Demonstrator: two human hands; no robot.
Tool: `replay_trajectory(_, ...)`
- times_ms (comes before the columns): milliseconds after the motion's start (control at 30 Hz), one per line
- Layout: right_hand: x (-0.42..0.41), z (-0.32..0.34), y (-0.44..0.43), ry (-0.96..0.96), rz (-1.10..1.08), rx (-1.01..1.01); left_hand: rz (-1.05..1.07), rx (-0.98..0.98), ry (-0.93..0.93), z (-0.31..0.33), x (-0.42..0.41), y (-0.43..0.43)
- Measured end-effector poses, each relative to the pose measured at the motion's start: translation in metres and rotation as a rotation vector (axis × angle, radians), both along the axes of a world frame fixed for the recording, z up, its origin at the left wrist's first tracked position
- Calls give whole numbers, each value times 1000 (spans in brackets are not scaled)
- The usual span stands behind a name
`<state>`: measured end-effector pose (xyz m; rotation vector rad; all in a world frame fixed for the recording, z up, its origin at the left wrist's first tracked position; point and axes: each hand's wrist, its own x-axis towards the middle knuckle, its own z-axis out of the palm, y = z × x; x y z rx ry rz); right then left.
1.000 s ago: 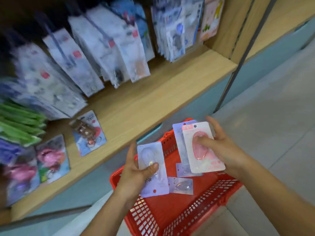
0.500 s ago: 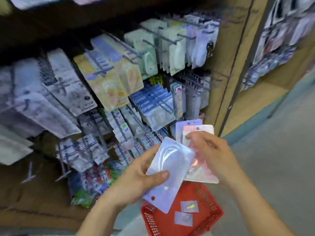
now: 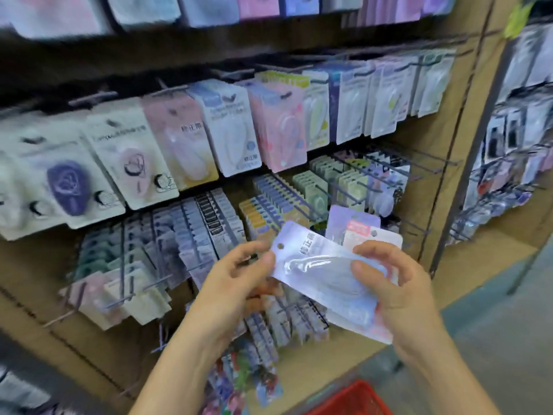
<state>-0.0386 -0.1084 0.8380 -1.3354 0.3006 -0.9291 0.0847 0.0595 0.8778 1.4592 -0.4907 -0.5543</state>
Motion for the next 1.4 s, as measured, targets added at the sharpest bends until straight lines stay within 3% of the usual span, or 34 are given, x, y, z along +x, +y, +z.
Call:
replay_trajectory(100,0,11,15,-53,-81,-93,35,-156,131,2,-19,12)
replay_trajectory(367,-4,34,38,11,-42,-329,200,-313,131,27,-31,5)
replay_trajectory(633,-8,54,19,-27,59,-339,312,-281,-16,53,-47,-20)
replay_trajectory(900,-15,79,-45,-65,46,-297,496,-455,-146,91,-45,-57)
replay_trajectory(1067,-18,117,-87,-133,52,-364,550,-320,-363,127,-36,-70)
replay_trajectory(1400,34,198,-109,-212,556,-128,638,-345,-661,231,0,-86)
